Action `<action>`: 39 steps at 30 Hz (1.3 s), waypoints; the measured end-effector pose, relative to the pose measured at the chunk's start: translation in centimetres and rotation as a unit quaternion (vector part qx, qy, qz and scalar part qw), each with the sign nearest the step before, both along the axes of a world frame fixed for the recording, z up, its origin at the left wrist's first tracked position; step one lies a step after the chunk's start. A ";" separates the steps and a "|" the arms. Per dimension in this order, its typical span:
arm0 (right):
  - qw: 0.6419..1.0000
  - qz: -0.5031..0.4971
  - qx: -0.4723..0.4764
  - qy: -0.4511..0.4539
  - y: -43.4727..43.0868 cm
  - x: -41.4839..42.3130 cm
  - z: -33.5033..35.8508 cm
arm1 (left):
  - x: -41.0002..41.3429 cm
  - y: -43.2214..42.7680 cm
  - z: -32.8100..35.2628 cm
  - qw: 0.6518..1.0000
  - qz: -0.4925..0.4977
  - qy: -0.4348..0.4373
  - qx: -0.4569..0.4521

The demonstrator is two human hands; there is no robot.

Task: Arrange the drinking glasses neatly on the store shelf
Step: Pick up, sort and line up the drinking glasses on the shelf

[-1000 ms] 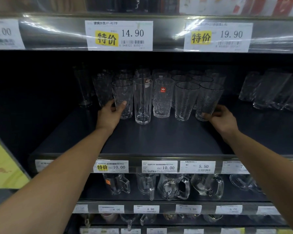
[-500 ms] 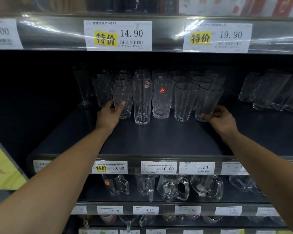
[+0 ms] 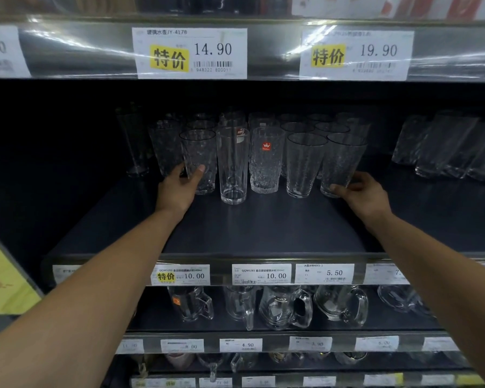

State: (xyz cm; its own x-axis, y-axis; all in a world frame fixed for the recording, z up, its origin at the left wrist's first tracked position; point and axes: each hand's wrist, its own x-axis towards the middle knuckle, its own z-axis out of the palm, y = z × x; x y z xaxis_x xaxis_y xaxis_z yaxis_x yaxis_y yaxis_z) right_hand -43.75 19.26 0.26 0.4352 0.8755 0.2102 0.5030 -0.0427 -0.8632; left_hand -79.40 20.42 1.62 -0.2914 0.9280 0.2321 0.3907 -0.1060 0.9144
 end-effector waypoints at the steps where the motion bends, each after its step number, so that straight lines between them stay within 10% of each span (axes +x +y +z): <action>1: 1.000 -0.001 0.000 0.000 0.0 0.0 0.0 | 0.0 0.0 0.0 1.000 0.000 -0.002 -0.001; 22: 0.996 0.021 -0.085 0.003 -1.6 0.7 1.0 | -1.8 -0.6 -0.1 0.993 -0.030 0.070 -0.095; 30: 0.969 0.134 -0.184 -0.091 -8.9 0.1 3.8 | -1.1 -8.6 3.0 0.924 -0.170 0.266 -0.217; 39: 0.991 0.124 -0.050 -0.008 -26.5 0.6 4.4 | 5.1 -20.6 5.0 0.968 -0.245 0.049 -0.027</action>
State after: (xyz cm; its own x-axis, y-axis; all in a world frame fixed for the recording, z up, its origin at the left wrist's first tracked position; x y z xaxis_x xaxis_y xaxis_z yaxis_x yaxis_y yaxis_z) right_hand -43.17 -7.19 4.67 0.2016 0.9718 0.1222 0.5229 -0.0013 -0.8524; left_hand -74.26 -0.19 6.65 0.2085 0.9608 0.1828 0.3910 -0.2532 0.8849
